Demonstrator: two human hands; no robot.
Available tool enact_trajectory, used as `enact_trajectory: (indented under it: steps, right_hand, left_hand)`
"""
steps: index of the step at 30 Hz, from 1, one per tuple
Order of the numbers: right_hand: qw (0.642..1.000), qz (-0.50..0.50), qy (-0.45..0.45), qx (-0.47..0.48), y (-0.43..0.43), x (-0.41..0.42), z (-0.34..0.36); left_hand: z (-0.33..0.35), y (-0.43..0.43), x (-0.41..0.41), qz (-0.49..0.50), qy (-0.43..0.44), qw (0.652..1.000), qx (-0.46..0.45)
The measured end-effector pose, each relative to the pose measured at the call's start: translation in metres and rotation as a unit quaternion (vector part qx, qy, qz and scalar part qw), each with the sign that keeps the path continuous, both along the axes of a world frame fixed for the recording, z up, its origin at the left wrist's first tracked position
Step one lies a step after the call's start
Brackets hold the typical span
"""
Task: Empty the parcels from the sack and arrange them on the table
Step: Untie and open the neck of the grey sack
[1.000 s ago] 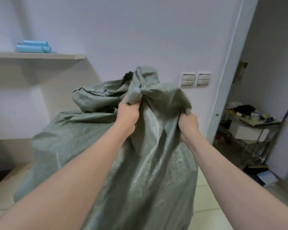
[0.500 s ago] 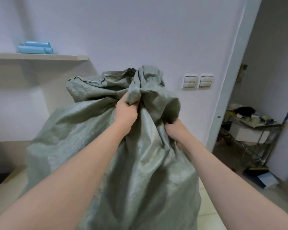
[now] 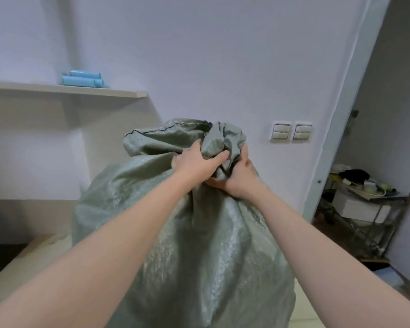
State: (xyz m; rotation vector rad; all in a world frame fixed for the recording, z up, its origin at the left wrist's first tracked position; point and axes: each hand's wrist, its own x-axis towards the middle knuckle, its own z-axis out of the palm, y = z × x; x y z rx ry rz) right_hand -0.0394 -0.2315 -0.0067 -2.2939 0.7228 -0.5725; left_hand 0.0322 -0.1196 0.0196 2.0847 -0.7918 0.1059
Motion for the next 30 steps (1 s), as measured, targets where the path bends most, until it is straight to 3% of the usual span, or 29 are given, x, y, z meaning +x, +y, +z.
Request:
enact_trajectory:
  steps: [2,5,7,10,13,16,19,21,23,27,30]
  right_hand:
    - [0.997,0.013,0.056,-0.046,0.005,0.005,-0.002]
    - [0.985,0.015,0.14,-0.095,0.016,0.011,0.002]
    - [0.99,0.008,0.131,-0.05,0.026,0.018,0.006]
    - [0.997,-0.006,0.048,0.058,0.038,0.026,0.005]
    - [0.995,-0.022,0.056,0.08,0.041,0.029,-0.003]
    - [0.989,-0.057,0.053,0.125,0.038,0.036,-0.008]
    - [0.983,-0.078,-0.005,0.168,0.025,0.046,-0.016]
    - [0.977,-0.08,-0.054,0.191,0.03,0.048,-0.016]
    - [0.97,-0.086,-0.101,0.204,0.038,0.047,-0.015]
    - [0.957,-0.102,-0.193,0.191,0.04,0.052,-0.009]
    - [0.945,-0.085,-0.272,0.161,0.05,0.051,0.011]
  left_hand:
    - [-0.002,0.026,0.017,0.098,-0.086,0.987,0.089]
    - [-0.011,0.072,0.047,0.154,-0.056,0.973,0.16]
    - [-0.022,0.099,0.066,0.181,-0.004,0.959,0.219]
    - [-0.041,0.122,0.081,0.184,0.057,0.946,0.26]
    - [-0.06,0.125,0.086,0.185,0.082,0.941,0.27]
    - [-0.062,0.116,0.09,0.245,0.115,0.941,0.203]
    - [-0.056,0.101,0.093,0.257,0.154,0.945,0.132]
    - [-0.061,0.09,0.103,0.222,0.205,0.953,0.008]
    - [-0.061,0.084,0.102,0.165,0.247,0.941,-0.163]
    - [-0.038,0.079,0.075,0.045,0.216,0.912,-0.345]
    - [-0.016,0.072,0.06,-0.018,0.121,0.92,-0.371]
